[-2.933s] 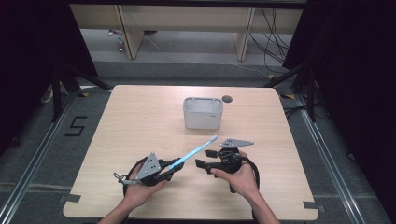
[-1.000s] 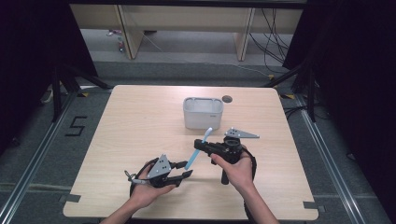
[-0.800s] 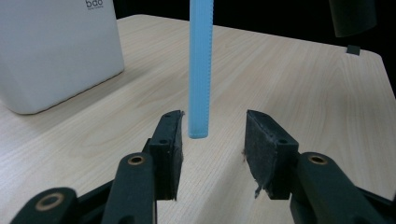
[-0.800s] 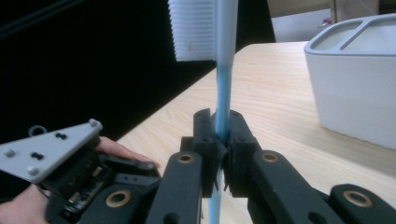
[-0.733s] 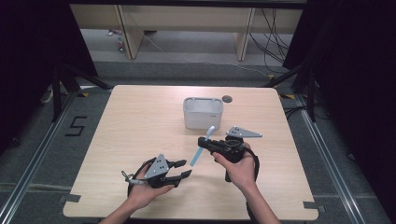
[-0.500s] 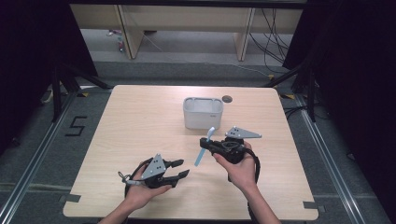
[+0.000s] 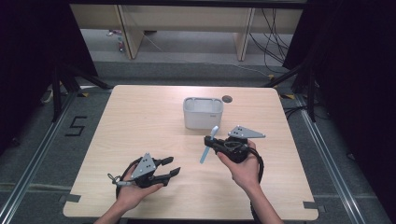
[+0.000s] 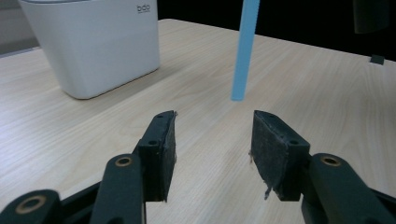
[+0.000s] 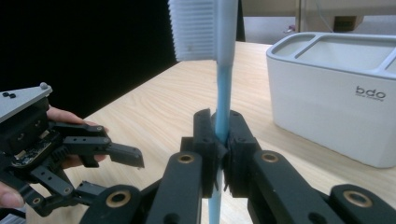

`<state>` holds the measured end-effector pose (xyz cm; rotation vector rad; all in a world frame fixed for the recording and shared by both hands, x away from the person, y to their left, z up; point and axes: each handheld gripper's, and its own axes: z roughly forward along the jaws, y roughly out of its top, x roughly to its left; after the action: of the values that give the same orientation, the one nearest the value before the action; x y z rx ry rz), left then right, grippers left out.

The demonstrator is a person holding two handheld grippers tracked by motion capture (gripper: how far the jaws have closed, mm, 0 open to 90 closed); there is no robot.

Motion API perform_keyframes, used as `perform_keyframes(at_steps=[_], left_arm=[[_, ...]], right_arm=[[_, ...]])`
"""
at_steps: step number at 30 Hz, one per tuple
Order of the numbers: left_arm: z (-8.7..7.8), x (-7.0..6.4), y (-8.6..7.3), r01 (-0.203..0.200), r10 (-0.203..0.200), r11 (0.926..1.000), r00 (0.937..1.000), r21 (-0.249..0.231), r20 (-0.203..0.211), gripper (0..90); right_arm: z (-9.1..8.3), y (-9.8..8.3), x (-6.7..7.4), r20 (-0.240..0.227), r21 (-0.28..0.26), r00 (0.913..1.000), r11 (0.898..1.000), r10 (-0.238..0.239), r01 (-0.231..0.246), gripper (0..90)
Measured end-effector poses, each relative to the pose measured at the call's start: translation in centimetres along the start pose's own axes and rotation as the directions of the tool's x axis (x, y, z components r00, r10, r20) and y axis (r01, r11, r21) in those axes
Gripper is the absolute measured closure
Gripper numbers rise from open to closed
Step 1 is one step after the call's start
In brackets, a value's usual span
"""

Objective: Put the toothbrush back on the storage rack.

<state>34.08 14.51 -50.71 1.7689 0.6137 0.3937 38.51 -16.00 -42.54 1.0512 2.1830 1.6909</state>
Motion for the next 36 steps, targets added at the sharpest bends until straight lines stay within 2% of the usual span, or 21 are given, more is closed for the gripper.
perform_keyframes(at_steps=[2, 3, 4, 6, 9, 10, 14, 17, 20, 23, 24, 25, 26, 28, 29, 30, 32, 35, 36], left_arm=[[-0.3, 0.3, -0.1, -0.003, 0.003, 1.0, 0.9999, 0.003, -0.01, 48.8], [-0.3, 0.4, -0.2, 0.008, -0.008, 0.9999, 0.9999, -0.009, -0.013, 48.6], [-0.4, 0.6, -0.3, 0.005, -0.005, 0.9999, 0.9999, -0.014, -0.016, 48.2], [-0.8, 0.8, -0.4, 0.006, -0.006, 1.0, 0.9992, 0.0, -0.038, 47.4], [-1.0, 1.1, -0.7, 0.018, -0.018, 0.9998, 0.998, -0.01, -0.061, 46.3], [-1.2, 1.3, -0.8, 0.02, -0.021, 0.9998, 0.9972, -0.007, -0.072, 46.2], [-1.5, 1.8, -1.2, 0.035, -0.037, 0.999, 0.9948, -0.026, -0.094, 45.7], [-1.9, 2.1, -1.3, 0.05, -0.052, 0.9985, 0.9915, -0.024, -0.119, 44.8], [-2.0, 2.5, -1.5, 0.06, -0.066, 0.9967, 0.9902, -0.056, -0.123, 43.9], [-2.3, 2.7, -1.7, 0.064, -0.073, 0.9959, 0.986, -0.064, -0.15, 43.2], [-2.3, 2.8, -1.7, 0.067, -0.077, 0.9955, 0.9844, -0.068, -0.158, 43.0], [-2.4, 2.9, -1.8, 0.066, -0.077, 0.9952, 0.9829, -0.072, -0.167, 42.8], [-2.4, 3.1, -1.8, 0.068, -0.083, 0.9935, 0.9818, -0.092, -0.171, 42.7], [-2.4, 3.2, -1.9, 0.068, -0.085, 0.9925, 0.98, -0.102, -0.18, 42.2], [-2.7, 3.3, -1.9, 0.071, -0.086, 0.9942, 0.9774, -0.081, -0.193, 41.9], [-2.7, 3.3, -1.9, 0.075, -0.091, 0.9931, 0.976, -0.09, -0.198, 41.5], [-2.8, 3.5, -2.0, 0.074, -0.092, 0.9928, 0.9743, -0.094, -0.206, 40.8], [-2.8, 3.6, -2.2, 0.072, -0.09, 0.993, 0.9728, -0.094, -0.213, 39.9], [-2.7, 3.6, -2.3, 0.073, -0.095, 0.9911, 0.9739, -0.112, -0.206, 39.8]], right_arm=[[-0.1, 0.1, 0.0, 0.005, 0.001, 1.0, 1.0, 0.007, -0.007, 85.4], [-0.2, 0.1, 0.0, 0.013, 0.0, 0.9999, 1.0, -0.004, 0.004, 85.4], [-0.2, 0.1, 0.0, 0.011, 0.0, 0.9999, 1.0, 0.004, -0.004, 85.4], [-0.3, 0.2, -0.1, 0.027, -0.003, 0.9995, 1.0, -0.014, 0.014, 85.4], [-0.4, 0.3, -0.2, 0.042, -0.014, 0.9987, 0.999, -0.028, 0.029, 85.4], [-0.5, 0.3, -0.1, 0.033, -0.002, 0.9994, 1.0, -0.009, 0.009, 85.4], [-0.7, 0.5, -0.3, 0.045, -0.014, 0.9985, 0.999, -0.029, 0.03, 85.4], [-1.0, 0.8, -0.4, 0.072, -0.013, 0.9966, 0.999, -0.04, 0.041, 85.4], [-1.2, 1.0, -0.4, 0.086, -0.014, 0.995, 0.999, -0.051, 0.052, 85.4], [-1.2, 1.1, -0.5, 0.086, -0.017, 0.9954, 0.999, -0.043, 0.044, 85.4], [-1.2, 1.2, -0.6, 0.09, -0.02, 0.9939, 0.998, -0.065, 0.067, 85.4], [-1.3, 1.2, -0.6, 0.099, -0.016, 0.9933, 0.998, -0.059, 0.061, 85.4], [-1.4, 1.2, -0.7, 0.11, -0.02, 0.9912, 0.997, -0.074, 0.076, 85.4], [-1.3, 1.2, -0.7, 0.11, -0.025, 0.9911, 0.997, -0.075, 0.078, 85.4], [-1.3, 1.2, -0.7, 0.116, -0.022, 0.9902, 0.996, -0.078, 0.081, 85.4], [-1.3, 1.2, -0.6, 0.108, -0.019, 0.9919, 0.997, -0.068, 0.07, 85.4], [-1.3, 1.2, -0.7, 0.118, -0.027, 0.9897, 0.996, -0.082, 0.085, 85.4], [-1.4, 1.3, -0.7, 0.117, -0.026, 0.991, 0.997, -0.065, 0.069, 85.4], [-1.4, 1.4, -0.7, 0.127, -0.027, 0.9895, 0.997, -0.069, 0.073, 85.4]])
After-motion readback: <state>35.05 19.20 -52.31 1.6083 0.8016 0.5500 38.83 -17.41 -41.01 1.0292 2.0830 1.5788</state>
